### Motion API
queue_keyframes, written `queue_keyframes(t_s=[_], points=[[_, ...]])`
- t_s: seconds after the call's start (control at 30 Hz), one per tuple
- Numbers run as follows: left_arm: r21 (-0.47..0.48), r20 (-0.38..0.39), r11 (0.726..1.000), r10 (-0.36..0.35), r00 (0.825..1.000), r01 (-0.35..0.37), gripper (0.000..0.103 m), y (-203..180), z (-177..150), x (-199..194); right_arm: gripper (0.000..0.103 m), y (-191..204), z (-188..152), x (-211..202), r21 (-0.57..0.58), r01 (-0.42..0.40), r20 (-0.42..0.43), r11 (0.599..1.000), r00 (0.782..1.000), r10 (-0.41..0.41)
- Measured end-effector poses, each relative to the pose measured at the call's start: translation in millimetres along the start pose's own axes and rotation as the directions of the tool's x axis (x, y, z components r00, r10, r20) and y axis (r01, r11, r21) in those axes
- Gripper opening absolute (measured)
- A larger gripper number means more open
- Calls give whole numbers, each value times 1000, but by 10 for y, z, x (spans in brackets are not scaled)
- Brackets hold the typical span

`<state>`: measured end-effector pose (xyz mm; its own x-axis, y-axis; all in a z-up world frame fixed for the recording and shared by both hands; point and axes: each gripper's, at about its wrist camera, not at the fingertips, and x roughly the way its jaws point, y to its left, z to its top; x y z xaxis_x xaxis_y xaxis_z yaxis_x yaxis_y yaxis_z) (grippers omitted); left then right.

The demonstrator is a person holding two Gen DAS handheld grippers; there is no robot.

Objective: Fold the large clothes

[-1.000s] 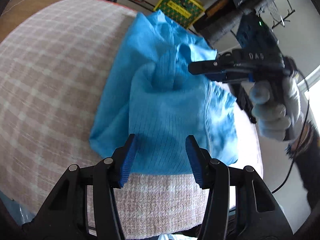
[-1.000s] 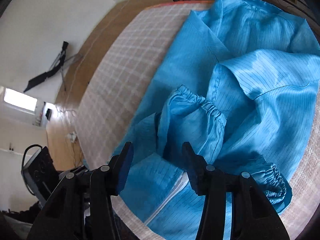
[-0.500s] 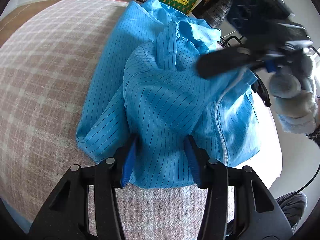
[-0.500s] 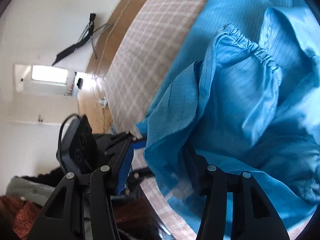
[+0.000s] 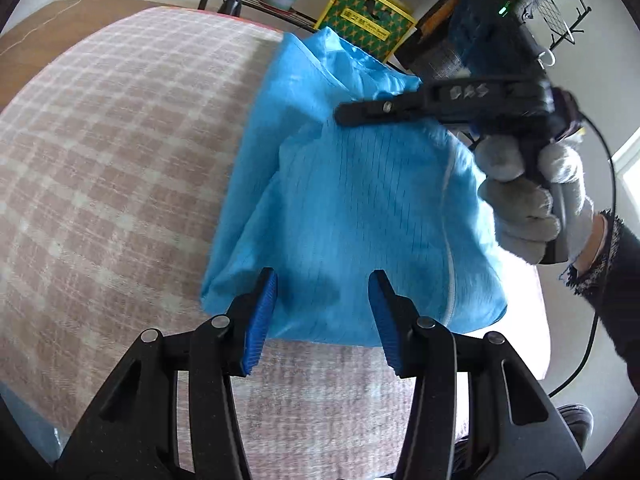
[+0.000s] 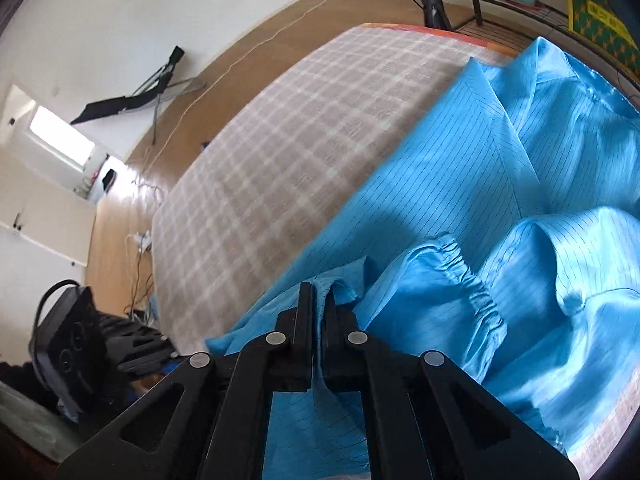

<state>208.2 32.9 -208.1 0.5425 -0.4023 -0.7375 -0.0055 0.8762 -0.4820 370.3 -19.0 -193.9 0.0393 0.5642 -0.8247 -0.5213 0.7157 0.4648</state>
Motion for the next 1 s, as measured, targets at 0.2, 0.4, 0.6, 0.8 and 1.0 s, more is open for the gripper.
queue_keyframes(t_s=[0.2,0.4,0.6,0.8,1.0], points=[[-43,2,998,-38,999,38,48,114,11,-88,19,-248,-71,73,135,-166,-73,977,982,176],[4,-44,999,-37,998,37,48,-13,-116,41,38,-333,-11,103,196,-234,-115,952,959,259],[30,-56,999,-22,998,24,48,-76,-122,132,37,-269,36,497,230,-322,-117,918,928,354],[25,27,1000,13,1000,-14,48,-62,-82,-60,3,62,180,194,6,-270,28,963,962,270],[-66,58,997,46,997,-42,48,192,11,-117,3,-34,318,256,-37,-62,22,997,998,62]])
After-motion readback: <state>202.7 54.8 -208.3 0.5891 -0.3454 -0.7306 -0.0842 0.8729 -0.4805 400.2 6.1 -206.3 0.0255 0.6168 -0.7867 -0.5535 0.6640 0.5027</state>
